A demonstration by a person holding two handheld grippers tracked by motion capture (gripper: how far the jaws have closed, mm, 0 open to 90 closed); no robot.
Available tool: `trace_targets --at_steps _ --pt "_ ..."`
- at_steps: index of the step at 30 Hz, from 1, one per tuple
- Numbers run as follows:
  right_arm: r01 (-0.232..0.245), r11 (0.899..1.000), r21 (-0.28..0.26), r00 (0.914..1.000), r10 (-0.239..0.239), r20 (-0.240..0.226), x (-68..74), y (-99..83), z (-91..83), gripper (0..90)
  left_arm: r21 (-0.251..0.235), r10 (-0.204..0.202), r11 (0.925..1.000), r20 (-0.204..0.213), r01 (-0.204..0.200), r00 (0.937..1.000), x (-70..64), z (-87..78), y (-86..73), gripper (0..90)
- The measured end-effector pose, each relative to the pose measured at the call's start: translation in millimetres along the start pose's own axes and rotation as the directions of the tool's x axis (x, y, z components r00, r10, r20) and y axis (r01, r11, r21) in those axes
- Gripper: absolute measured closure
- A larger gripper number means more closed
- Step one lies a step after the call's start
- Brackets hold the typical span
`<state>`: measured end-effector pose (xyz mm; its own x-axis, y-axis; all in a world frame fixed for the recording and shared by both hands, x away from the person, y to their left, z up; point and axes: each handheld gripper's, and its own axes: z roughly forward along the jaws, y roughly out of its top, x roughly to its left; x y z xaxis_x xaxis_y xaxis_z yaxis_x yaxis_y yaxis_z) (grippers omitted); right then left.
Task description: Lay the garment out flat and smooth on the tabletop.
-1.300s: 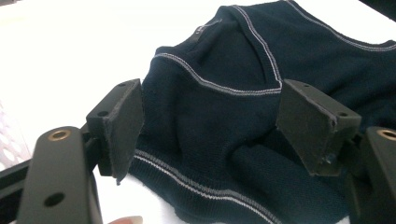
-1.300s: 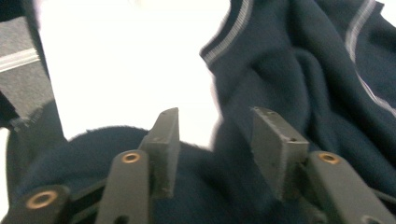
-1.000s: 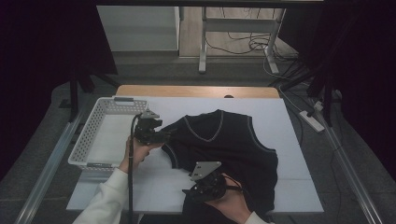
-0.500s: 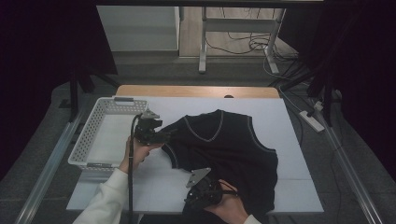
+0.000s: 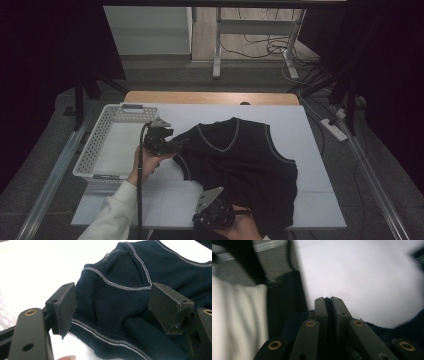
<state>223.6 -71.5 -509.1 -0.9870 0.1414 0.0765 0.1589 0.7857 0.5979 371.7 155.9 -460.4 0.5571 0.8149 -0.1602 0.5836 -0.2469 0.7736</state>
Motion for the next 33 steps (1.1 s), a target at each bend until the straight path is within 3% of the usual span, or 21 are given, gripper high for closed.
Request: trace_targets --at_steps 4,7,10,13,18,21,25,29,33 --pt "0.065 0.998 -0.002 0.9958 -0.065 -0.064 21.8 7.9 7.1 82.7 0.003 0.004 1.0 0.0 -0.004 1.0 0.0 -0.4 -0.1 23.4" --pt "0.085 0.996 -0.018 0.9947 -0.086 -0.056 26.4 9.5 5.9 77.8 0.0 0.002 1.0 -0.001 -0.002 1.0 0.3 -0.9 -0.2 23.4" --pt "0.045 0.997 -0.062 0.9987 -0.046 -0.024 19.1 9.1 -2.7 62.9 -0.003 -0.001 1.0 -0.002 0.001 1.0 0.9 -1.3 -0.3 23.4" --pt "-0.006 0.995 -0.097 0.9989 0.01 0.046 6.7 8.8 -11.1 49.7 -0.001 -0.002 1.0 -0.003 0.002 1.0 0.8 -0.7 -0.3 23.2" --pt "-0.089 0.987 -0.134 0.9918 0.1 0.079 -15.1 11.8 -12.3 45.4 0.005 -0.005 1.0 0.005 0.005 1.0 0.1 1.6 -0.5 22.8" --pt "-0.115 0.983 -0.146 0.9897 0.126 0.068 -26.0 18.7 -7.9 45.2 0.005 -0.008 1.0 0.006 0.008 0.9999 0.2 1.6 -0.8 22.8" --pt "-0.136 0.971 -0.199 0.9862 0.152 0.066 -35.2 25.7 -15.0 45.4 -0.005 -0.011 0.9999 0.005 0.011 0.9999 0.8 -0.7 -0.7 22.9" --pt "-0.136 0.974 -0.183 0.9814 0.158 0.11 -40.3 23.1 -16.8 45.4 -0.002 -0.01 0.9999 0.009 0.01 0.9999 0.2 -0.2 -0.4 22.9" --pt "-0.119 0.986 -0.116 0.9832 0.133 0.124 -39.3 20.8 -3.0 45.1 -0.008 -0.005 1.0 0.009 0.005 0.9999 -1.8 -0.9 0.3 22.8"
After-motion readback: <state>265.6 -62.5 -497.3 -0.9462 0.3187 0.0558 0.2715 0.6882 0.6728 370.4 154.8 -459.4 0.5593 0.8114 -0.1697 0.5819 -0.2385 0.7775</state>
